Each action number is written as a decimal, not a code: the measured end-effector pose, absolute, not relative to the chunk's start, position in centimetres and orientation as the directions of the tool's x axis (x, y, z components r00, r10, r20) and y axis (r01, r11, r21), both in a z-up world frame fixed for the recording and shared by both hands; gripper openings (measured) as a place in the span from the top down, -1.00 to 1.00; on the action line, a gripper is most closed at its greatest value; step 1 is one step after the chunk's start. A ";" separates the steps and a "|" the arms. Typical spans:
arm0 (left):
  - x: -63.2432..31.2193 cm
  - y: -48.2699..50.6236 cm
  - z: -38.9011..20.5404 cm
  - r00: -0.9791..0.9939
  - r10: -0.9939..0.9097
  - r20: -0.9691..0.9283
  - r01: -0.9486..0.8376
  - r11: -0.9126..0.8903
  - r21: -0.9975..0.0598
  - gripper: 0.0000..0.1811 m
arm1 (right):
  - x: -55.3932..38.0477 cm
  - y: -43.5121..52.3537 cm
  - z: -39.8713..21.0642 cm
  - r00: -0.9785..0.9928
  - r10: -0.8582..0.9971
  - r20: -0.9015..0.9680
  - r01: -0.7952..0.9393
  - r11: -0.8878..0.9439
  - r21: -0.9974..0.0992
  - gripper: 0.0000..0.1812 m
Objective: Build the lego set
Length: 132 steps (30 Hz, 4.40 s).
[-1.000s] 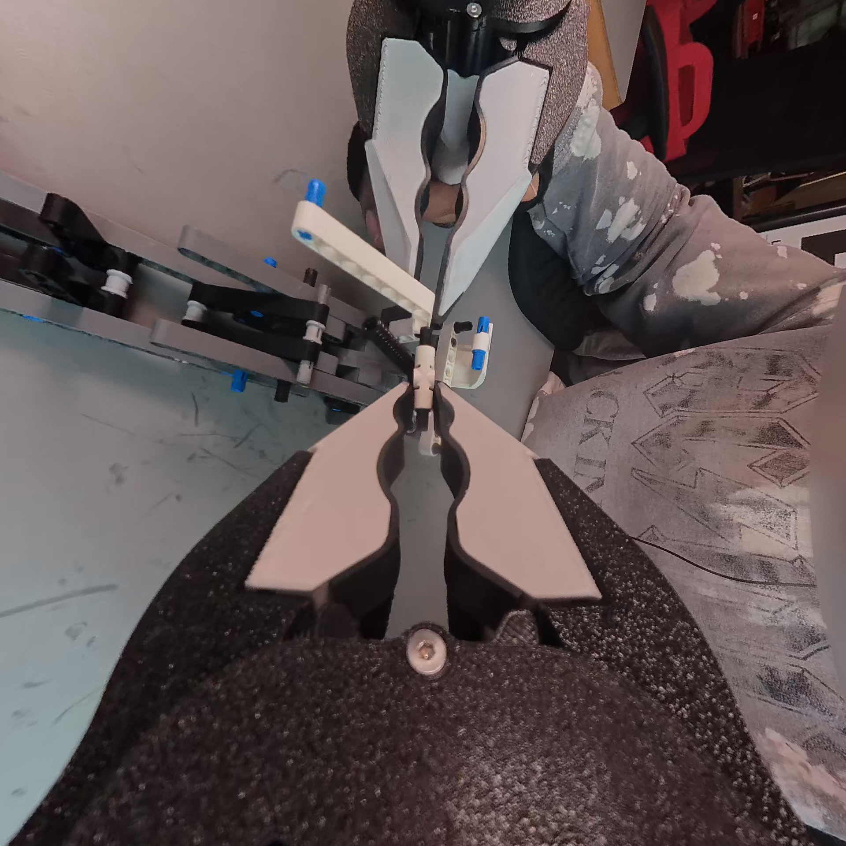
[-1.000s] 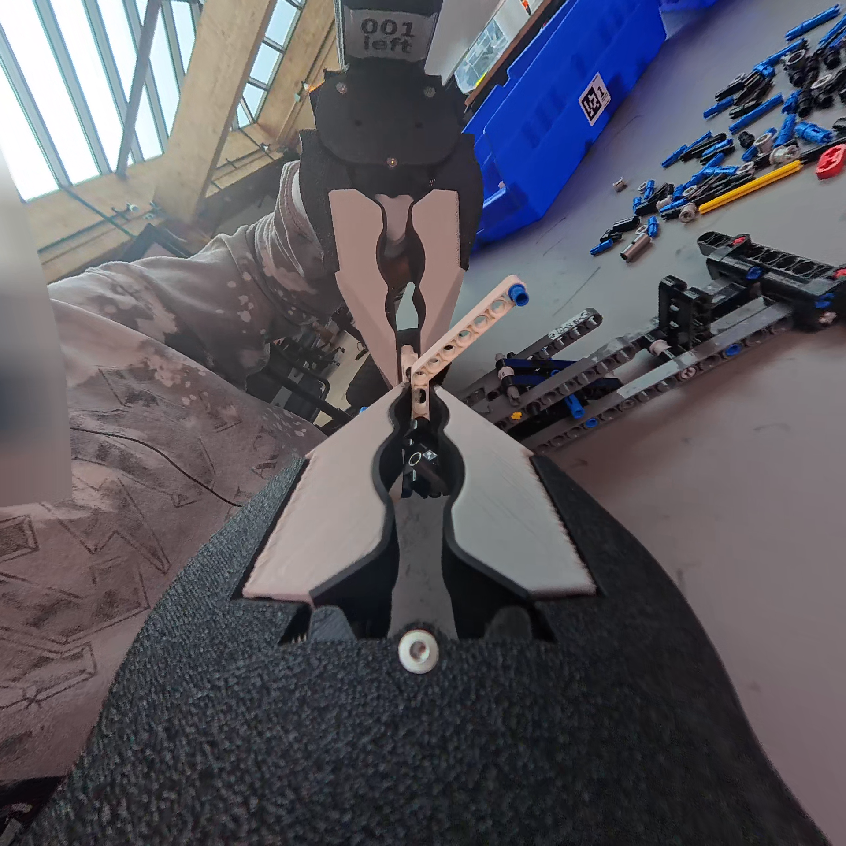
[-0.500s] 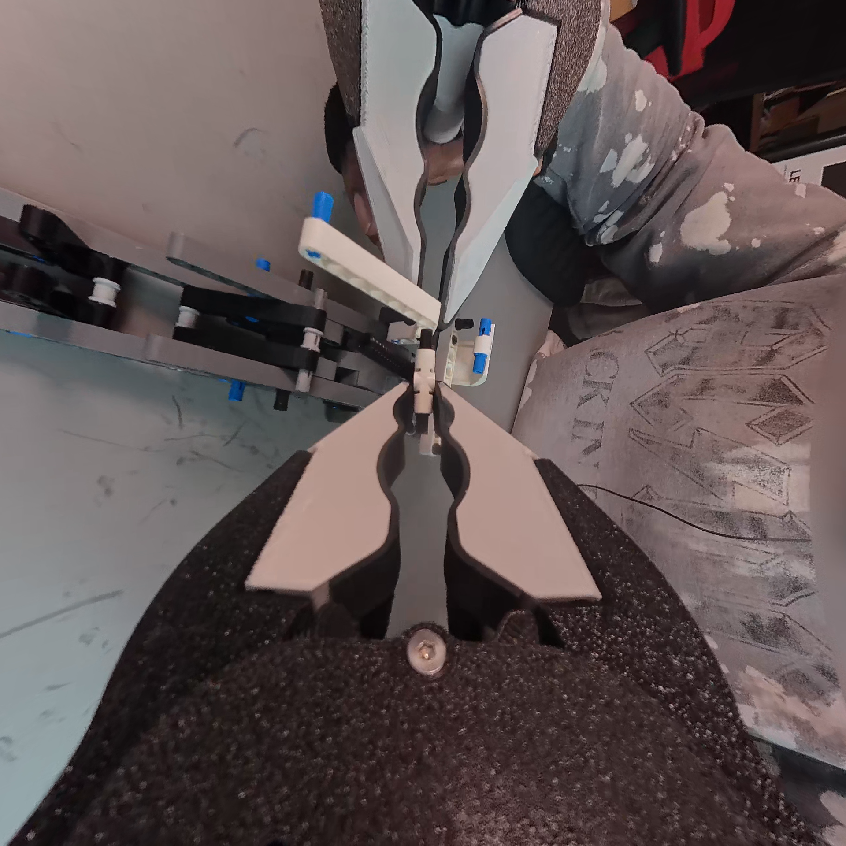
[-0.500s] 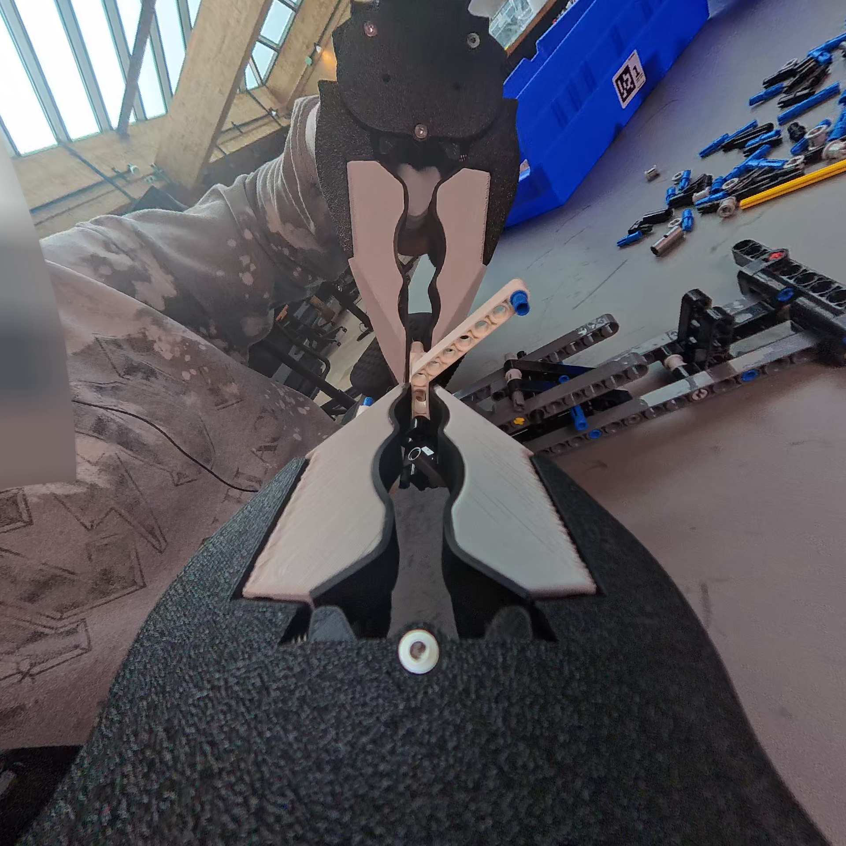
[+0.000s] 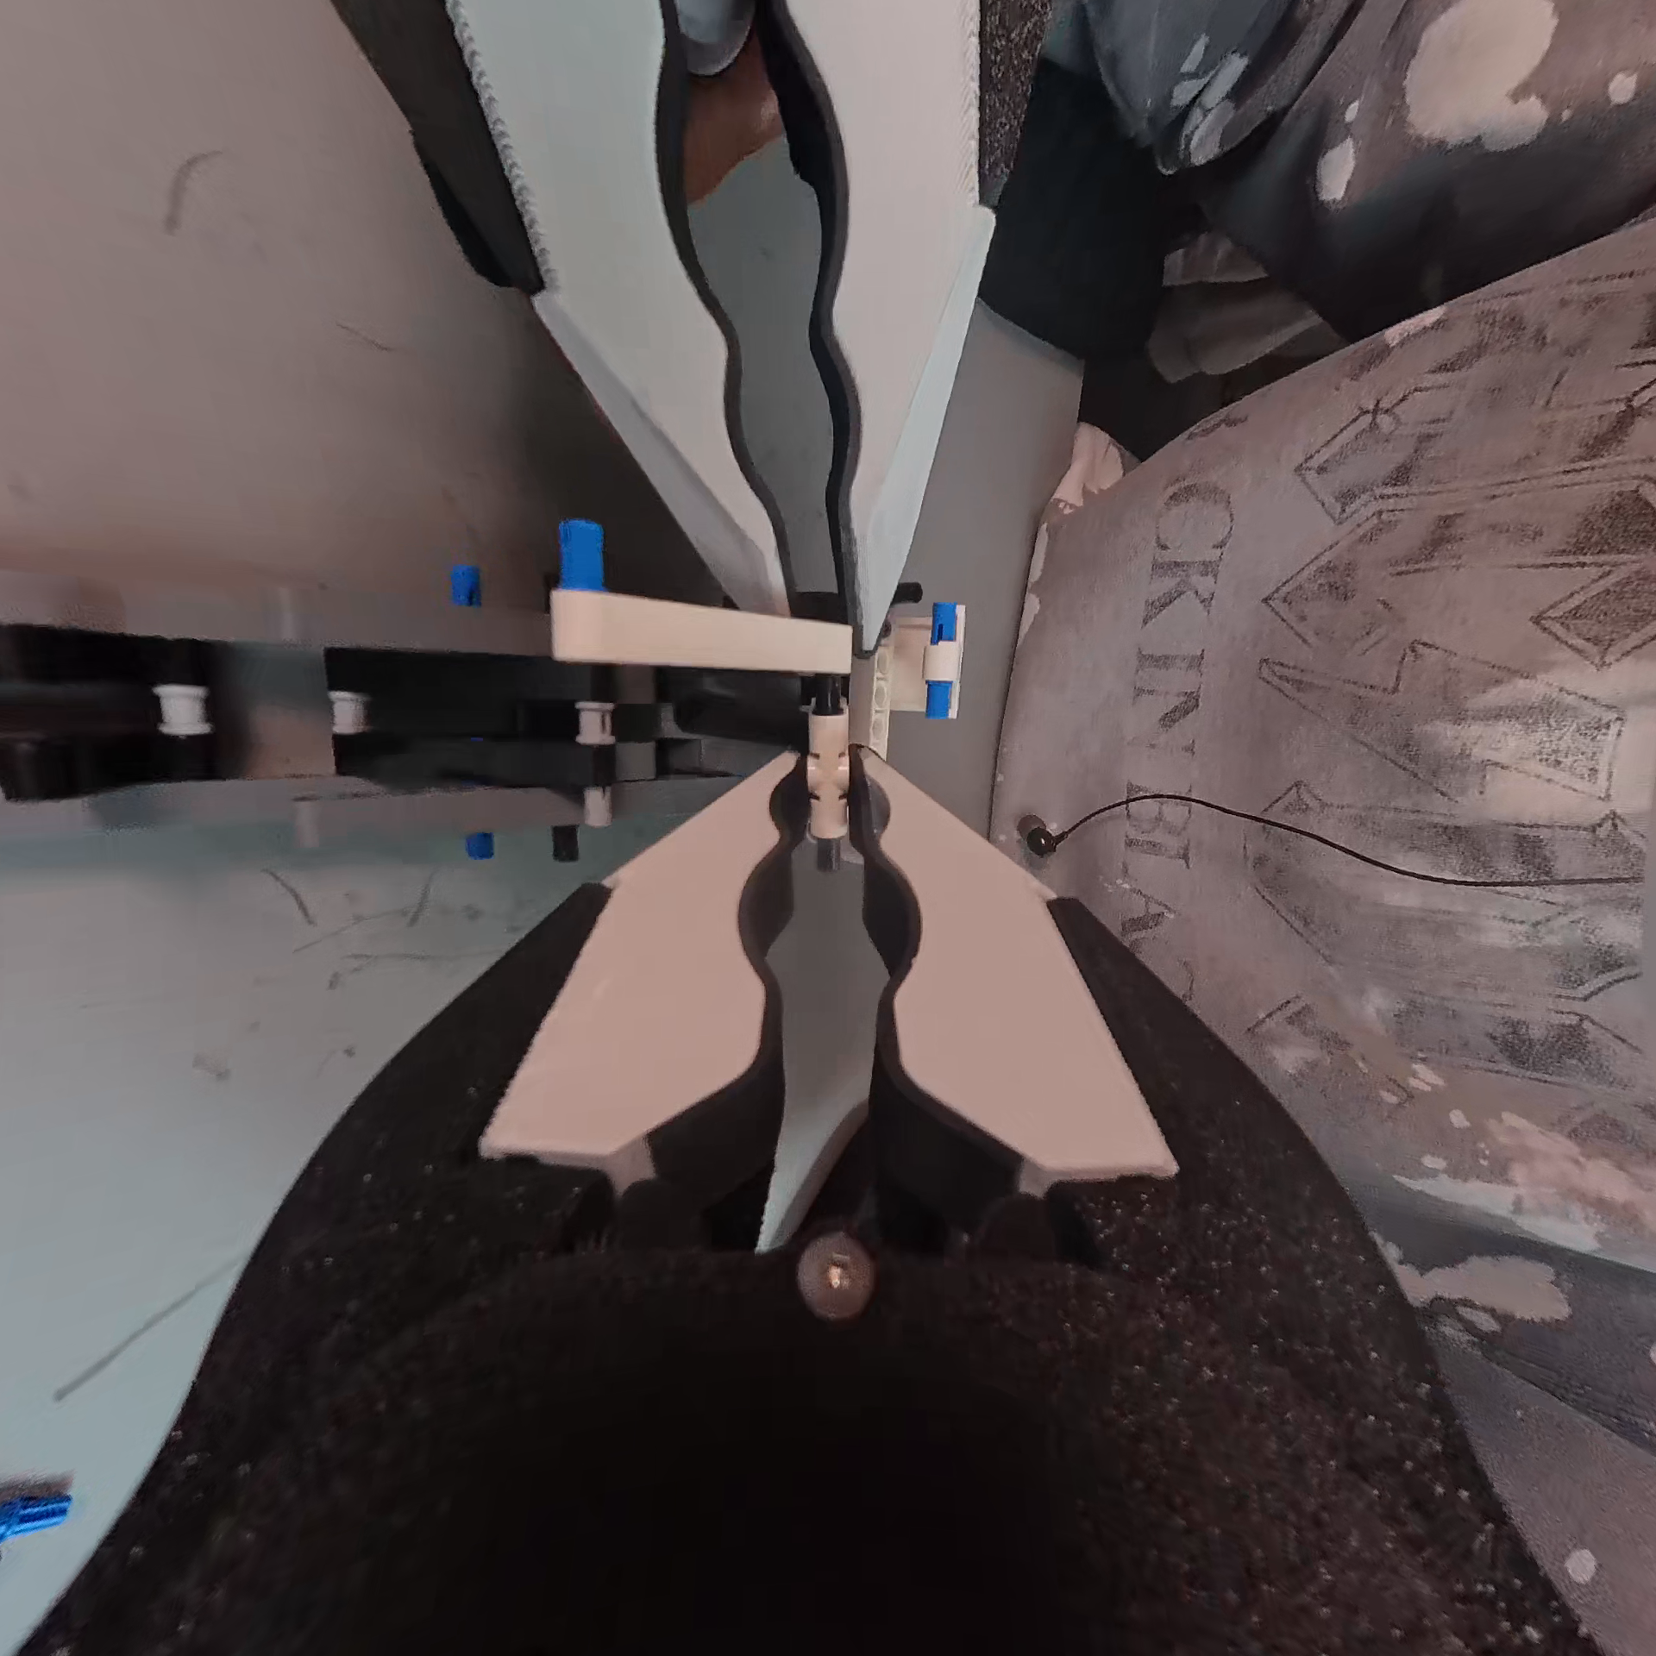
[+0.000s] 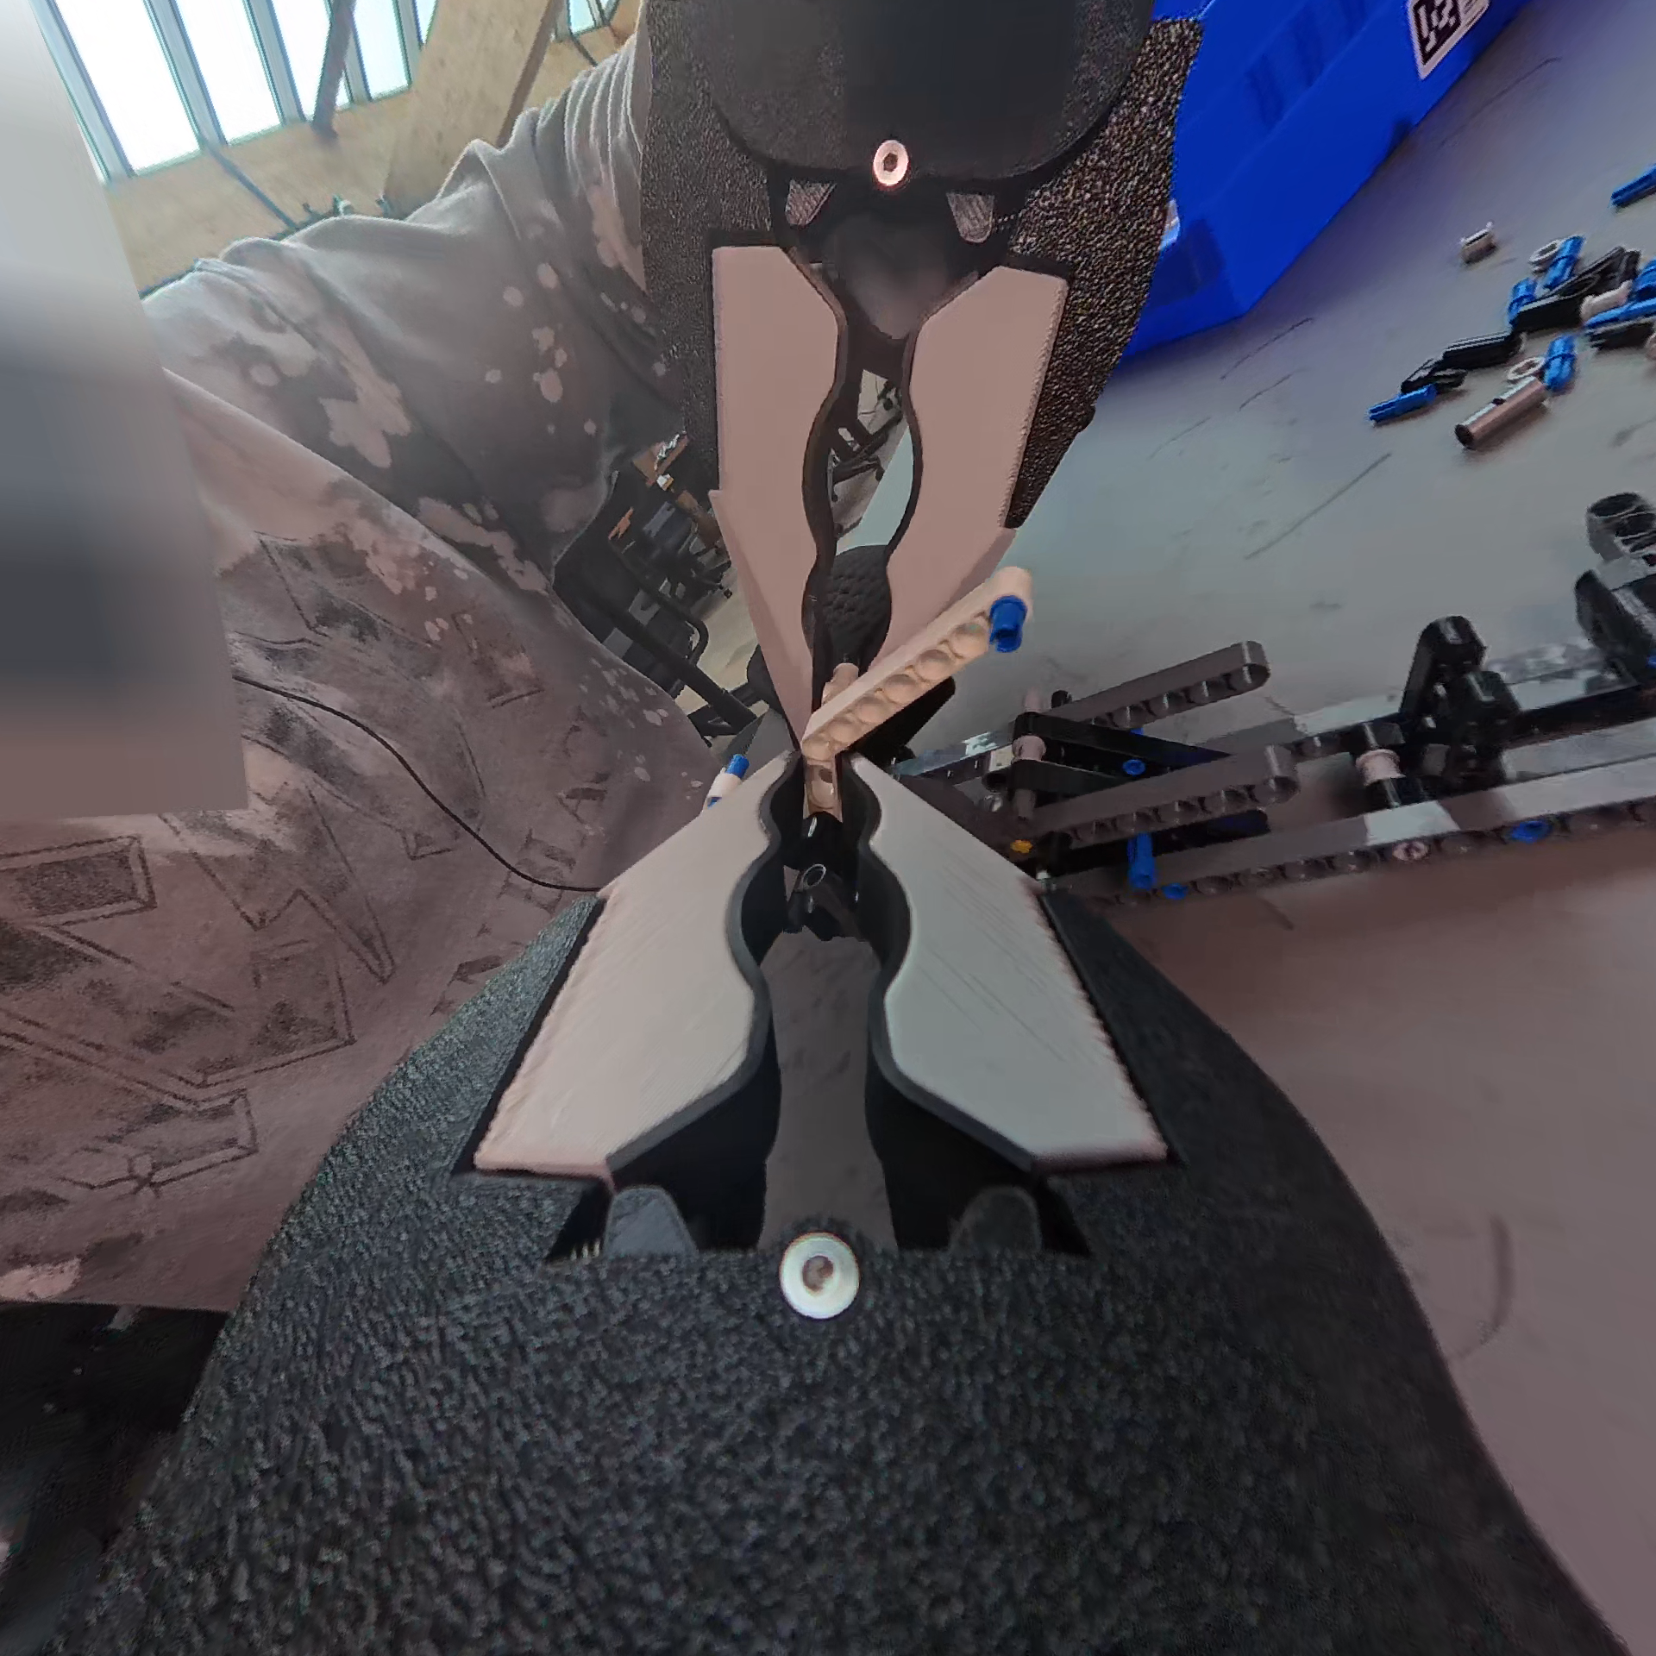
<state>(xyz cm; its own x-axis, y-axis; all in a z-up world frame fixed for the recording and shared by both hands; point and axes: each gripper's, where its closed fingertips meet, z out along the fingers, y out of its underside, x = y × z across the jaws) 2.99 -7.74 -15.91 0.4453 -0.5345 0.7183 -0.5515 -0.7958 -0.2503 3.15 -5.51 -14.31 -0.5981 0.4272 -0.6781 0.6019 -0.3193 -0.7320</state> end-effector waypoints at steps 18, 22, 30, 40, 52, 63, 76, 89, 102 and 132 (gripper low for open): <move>3.5 -8.6 -16.1 0.499 -0.520 0.693 -0.729 -0.684 0.012 0.93 | 4.0 -6.3 -14.3 -0.619 0.339 -0.708 0.649 -0.286 -0.705 0.92; 3.5 -8.7 -16.1 0.506 -0.525 0.685 -0.761 -0.645 0.069 0.93 | 4.0 -6.3 -14.3 -0.620 0.340 -0.707 0.650 -0.283 -0.706 0.92; 3.8 -8.7 -15.9 0.429 -0.561 0.708 -0.751 -0.657 -0.065 0.92 | 4.0 -6.2 -14.3 -0.619 0.365 -0.696 0.637 -0.285 -0.716 0.92; 3.0 -8.0 -15.1 0.444 -0.625 0.642 -0.337 -0.780 -0.527 0.92 | 3.7 -3.3 -13.9 -0.479 0.653 -0.587 0.528 -0.320 -0.787 0.75; -0.1 -8.1 -14.0 0.472 -0.567 0.675 0.207 -0.673 -0.710 0.92 | 4.7 -7.8 -16.8 0.022 0.997 -0.075 0.571 -0.074 -0.817 0.03; 2.3 -9.7 -14.7 0.451 -0.607 0.654 0.132 -0.680 -0.721 0.92 | 7.8 -2.0 -15.5 -0.049 0.996 0.068 0.602 0.084 -0.794 0.30; 6.1 -12.6 -14.4 0.394 -0.815 0.425 -0.129 -0.507 -0.852 0.92 | 4.9 -12.7 -11.0 -0.313 0.911 -0.269 0.389 -0.136 -0.911 0.63; 5.7 -12.9 -13.2 0.363 -0.830 0.423 -0.089 -0.482 -0.871 0.92 | 4.4 -12.8 -12.1 -0.372 0.836 -0.404 0.424 -0.234 -0.875 0.86; 4.7 -11.3 -10.9 0.406 -0.797 0.447 0.086 -0.454 -0.887 0.78 | 4.8 -10.9 -9.4 -0.314 0.769 -0.557 0.186 -0.525 -0.830 0.94; 6.5 -6.1 -14.4 0.365 -0.513 0.777 0.204 -0.770 -0.604 0.92 | 8.3 -2.3 -13.8 -0.259 0.844 -0.470 0.391 -0.354 -0.850 0.79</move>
<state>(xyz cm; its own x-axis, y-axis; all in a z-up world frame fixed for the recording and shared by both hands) 6.47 -6.08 -14.45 0.3651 -0.5126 0.7771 0.2042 -0.7704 -0.6040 8.29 -2.27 -13.78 -0.2592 0.8435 -0.4704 0.3906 -0.3539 -0.8498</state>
